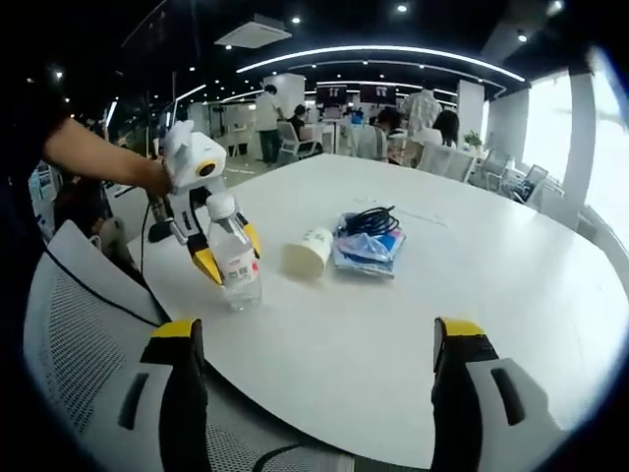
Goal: Arrange the tabletop items into an orderly group along one side of the table until the central work area is clear of visible clutter.
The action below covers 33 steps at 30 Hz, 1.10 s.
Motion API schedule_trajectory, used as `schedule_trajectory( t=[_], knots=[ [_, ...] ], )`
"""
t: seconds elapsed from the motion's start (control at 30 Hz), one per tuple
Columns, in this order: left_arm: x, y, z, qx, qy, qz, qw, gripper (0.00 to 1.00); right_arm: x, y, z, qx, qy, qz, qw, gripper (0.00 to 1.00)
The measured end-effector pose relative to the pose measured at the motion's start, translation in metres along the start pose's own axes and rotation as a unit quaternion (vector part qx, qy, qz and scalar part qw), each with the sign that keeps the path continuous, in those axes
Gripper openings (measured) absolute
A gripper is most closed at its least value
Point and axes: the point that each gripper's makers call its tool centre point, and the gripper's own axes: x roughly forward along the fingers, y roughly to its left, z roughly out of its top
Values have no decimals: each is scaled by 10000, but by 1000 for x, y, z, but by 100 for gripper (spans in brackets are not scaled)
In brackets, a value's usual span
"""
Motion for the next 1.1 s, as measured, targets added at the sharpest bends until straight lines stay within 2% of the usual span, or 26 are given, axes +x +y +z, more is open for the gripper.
schedule_trajectory(
  t=[0.2,0.57,1.1],
  knots=[
    [-2,4,1,-13,-12,89,10000,37,-1,0,0,8,-11,-13,10000,96],
    [-21,18,2,-190,-206,287,9992,36,-1,1,-1,27,-6,-15,10000,97],
    [-48,50,-3,-426,-452,754,9952,36,-3,3,-8,112,-3,4,9999,98]
  ],
)
